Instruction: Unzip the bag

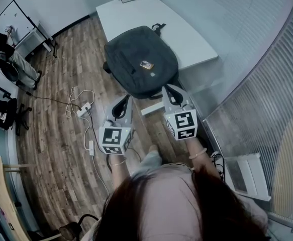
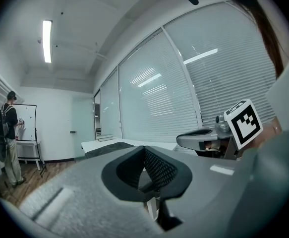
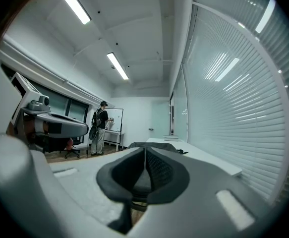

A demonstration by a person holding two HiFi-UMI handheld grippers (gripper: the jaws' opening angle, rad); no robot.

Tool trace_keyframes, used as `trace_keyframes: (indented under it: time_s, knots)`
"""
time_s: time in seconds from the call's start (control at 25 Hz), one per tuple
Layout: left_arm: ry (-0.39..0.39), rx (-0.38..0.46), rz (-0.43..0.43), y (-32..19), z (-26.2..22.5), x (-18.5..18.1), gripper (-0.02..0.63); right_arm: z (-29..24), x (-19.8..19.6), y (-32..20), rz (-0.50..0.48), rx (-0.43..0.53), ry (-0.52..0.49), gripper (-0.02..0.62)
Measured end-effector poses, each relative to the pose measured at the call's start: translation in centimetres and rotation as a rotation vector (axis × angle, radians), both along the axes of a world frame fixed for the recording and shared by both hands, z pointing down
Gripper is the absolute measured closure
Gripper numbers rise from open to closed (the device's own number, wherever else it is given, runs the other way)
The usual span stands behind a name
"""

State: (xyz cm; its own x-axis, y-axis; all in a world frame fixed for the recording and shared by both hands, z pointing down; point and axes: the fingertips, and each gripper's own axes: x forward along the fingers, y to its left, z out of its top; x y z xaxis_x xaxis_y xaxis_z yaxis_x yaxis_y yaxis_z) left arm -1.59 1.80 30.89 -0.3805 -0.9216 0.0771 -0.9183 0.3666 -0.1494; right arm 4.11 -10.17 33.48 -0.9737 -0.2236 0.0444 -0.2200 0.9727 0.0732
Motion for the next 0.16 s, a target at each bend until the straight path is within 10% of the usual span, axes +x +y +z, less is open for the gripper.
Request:
trace_keyframes:
  time_s: [0.16]
  knots:
    - [-0.018, -0.001, 0.011, -0.27, -0.52, -0.18, 0.597, -0.19, -0.3, -0.1, 0.005, 0.0, -0.006, 0.594]
